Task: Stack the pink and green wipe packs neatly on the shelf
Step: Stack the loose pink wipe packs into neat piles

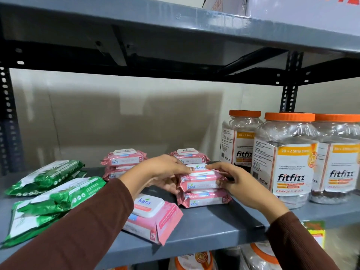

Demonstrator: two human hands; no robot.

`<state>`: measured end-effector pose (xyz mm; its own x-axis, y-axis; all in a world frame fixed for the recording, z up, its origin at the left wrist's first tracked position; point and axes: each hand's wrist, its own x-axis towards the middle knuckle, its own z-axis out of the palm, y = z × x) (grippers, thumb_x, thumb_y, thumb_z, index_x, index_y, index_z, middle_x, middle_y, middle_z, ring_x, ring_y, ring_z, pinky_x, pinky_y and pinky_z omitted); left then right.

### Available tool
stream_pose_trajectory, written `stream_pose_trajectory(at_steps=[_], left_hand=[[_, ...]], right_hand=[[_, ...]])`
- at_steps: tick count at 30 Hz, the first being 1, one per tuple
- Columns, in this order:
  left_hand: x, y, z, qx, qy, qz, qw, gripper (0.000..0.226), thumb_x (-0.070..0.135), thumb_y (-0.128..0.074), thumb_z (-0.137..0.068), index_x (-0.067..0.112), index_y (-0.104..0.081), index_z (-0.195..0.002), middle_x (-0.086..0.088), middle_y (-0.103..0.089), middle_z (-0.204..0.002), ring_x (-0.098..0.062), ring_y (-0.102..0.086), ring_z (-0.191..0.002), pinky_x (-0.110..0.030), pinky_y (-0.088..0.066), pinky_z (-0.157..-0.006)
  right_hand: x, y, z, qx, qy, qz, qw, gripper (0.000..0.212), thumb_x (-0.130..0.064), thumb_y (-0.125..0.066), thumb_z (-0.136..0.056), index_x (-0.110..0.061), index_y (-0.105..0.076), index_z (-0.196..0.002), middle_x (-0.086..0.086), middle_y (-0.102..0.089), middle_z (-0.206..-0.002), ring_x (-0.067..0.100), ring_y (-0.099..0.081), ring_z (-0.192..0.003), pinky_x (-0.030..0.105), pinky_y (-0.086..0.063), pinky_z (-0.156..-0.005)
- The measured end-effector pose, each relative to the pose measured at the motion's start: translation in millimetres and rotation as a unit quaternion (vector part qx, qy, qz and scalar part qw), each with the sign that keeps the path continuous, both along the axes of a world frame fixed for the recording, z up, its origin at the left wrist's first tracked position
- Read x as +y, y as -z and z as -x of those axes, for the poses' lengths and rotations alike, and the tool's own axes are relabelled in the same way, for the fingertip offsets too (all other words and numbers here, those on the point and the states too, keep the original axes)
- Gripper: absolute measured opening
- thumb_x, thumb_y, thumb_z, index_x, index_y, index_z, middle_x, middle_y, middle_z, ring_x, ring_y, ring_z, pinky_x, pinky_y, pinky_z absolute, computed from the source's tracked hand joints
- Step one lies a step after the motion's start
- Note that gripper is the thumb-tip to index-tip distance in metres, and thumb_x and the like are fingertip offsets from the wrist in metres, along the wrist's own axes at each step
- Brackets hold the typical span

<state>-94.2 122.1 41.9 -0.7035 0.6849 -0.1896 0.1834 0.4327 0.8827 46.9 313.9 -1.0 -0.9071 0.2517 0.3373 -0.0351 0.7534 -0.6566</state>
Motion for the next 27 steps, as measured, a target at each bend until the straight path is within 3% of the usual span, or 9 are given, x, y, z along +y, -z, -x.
stream_pose_trajectory(at_steps=[3, 5, 7, 10, 12, 15, 19, 22, 27], left_hand=[[4, 2, -4, 0.032, -0.005, 0.009, 0.999, 0.024, 0.023, -0.069, -0.093, 0.008, -0.064, -0.110, -0.018, -0.066, -0.084, -0.018, -0.060, -0.048, -0.029, -0.062, -0.050], [0, 3, -7, 0.085, 0.000, 0.039, 0.996, 0.034, 0.030, -0.068, -0.094, 0.007, -0.065, -0.118, -0.015, -0.065, -0.079, -0.019, -0.061, -0.050, -0.031, -0.061, -0.054], [-12, 0, -8, 0.168, 0.018, 0.077, 0.983, 0.043, 0.039, -0.066, -0.093, 0.014, -0.065, -0.129, -0.010, -0.064, -0.084, -0.022, -0.063, -0.066, -0.037, -0.062, -0.069], [-60, -13, 0, 0.356, -0.005, 0.130, 0.925, 0.047, 0.053, -0.065, -0.089, 0.024, -0.067, -0.126, 0.002, -0.066, -0.096, -0.019, -0.068, -0.095, -0.029, -0.054, -0.082], [-108, -18, 11, 0.411, -0.045, 0.200, 0.888, 0.055, 0.060, -0.066, -0.084, 0.031, -0.064, -0.131, 0.004, -0.069, -0.122, -0.020, -0.063, -0.119, -0.029, -0.048, -0.098], [-174, -11, 22, 0.336, -0.024, 0.320, 0.886, 0.066, 0.067, -0.067, -0.077, 0.044, -0.056, -0.138, 0.016, -0.054, -0.147, -0.012, -0.051, -0.135, -0.027, -0.037, -0.111], [-198, 2, 28, 0.265, 0.008, 0.276, 0.924, 0.057, 0.062, -0.068, -0.080, 0.042, -0.063, -0.132, 0.019, -0.054, -0.138, -0.006, -0.048, -0.133, -0.026, -0.033, -0.110], [-208, 2, 29, 0.243, 0.005, 0.282, 0.928, 0.054, 0.060, -0.069, -0.082, 0.043, -0.062, -0.133, 0.020, -0.053, -0.141, -0.006, -0.048, -0.131, -0.027, -0.033, -0.111], [-248, 5, 36, 0.229, -0.020, 0.308, 0.923, 0.072, 0.077, -0.065, -0.064, 0.049, -0.060, -0.131, 0.020, -0.051, -0.147, -0.009, -0.048, -0.133, -0.036, -0.033, -0.117]], right_hand=[[3, 7, -1, 0.003, 0.015, -0.029, 0.999, 0.055, -0.001, -0.056, -0.095, -0.049, -0.061, -0.120, -0.017, -0.064, -0.128, 0.002, -0.062, -0.114, 0.023, -0.059, -0.086], [1, 7, 0, -0.004, 0.020, -0.047, 0.999, 0.058, 0.000, -0.055, -0.095, -0.051, -0.060, -0.123, -0.016, -0.062, -0.130, 0.003, -0.061, -0.113, 0.019, -0.057, -0.083], [-6, 3, -5, -0.012, 0.026, -0.071, 0.997, 0.054, -0.006, -0.056, -0.096, -0.051, -0.057, -0.127, -0.015, -0.059, -0.135, 0.008, -0.058, -0.120, 0.023, -0.055, -0.090], [-26, -1, -14, 0.065, 0.048, -0.157, 0.984, 0.049, -0.022, -0.063, -0.093, -0.048, -0.050, -0.133, -0.013, -0.055, -0.141, 0.015, -0.048, -0.134, 0.041, -0.045, -0.107], [-55, -5, -27, 0.139, 0.018, -0.102, 0.985, 0.043, -0.027, -0.067, -0.090, -0.044, -0.057, -0.128, -0.022, -0.061, -0.131, 0.001, -0.055, -0.125, 0.031, -0.048, -0.102], [-103, -9, -36, 0.106, -0.082, -0.045, 0.990, 0.030, -0.040, -0.074, -0.082, -0.046, -0.067, -0.110, -0.034, -0.068, -0.111, -0.011, -0.062, -0.102, 0.009, -0.049, -0.082], [-135, -13, -17, -0.093, -0.134, -0.174, 0.971, 0.056, -0.061, -0.071, -0.073, -0.061, -0.048, -0.125, -0.032, -0.060, -0.118, -0.013, -0.056, -0.103, 0.008, -0.045, -0.085], [-144, -16, -2, -0.120, -0.132, -0.175, 0.968, 0.057, -0.057, -0.072, -0.073, -0.061, -0.047, -0.124, -0.020, -0.067, -0.113, -0.010, -0.059, -0.096, 0.010, -0.048, -0.084], [-158, -16, 28, -0.120, -0.165, -0.149, 0.968, 0.059, -0.052, -0.077, -0.067, -0.057, -0.055, -0.121, -0.017, -0.068, -0.118, 0.000, -0.064, -0.102, 0.029, -0.052, -0.094]])
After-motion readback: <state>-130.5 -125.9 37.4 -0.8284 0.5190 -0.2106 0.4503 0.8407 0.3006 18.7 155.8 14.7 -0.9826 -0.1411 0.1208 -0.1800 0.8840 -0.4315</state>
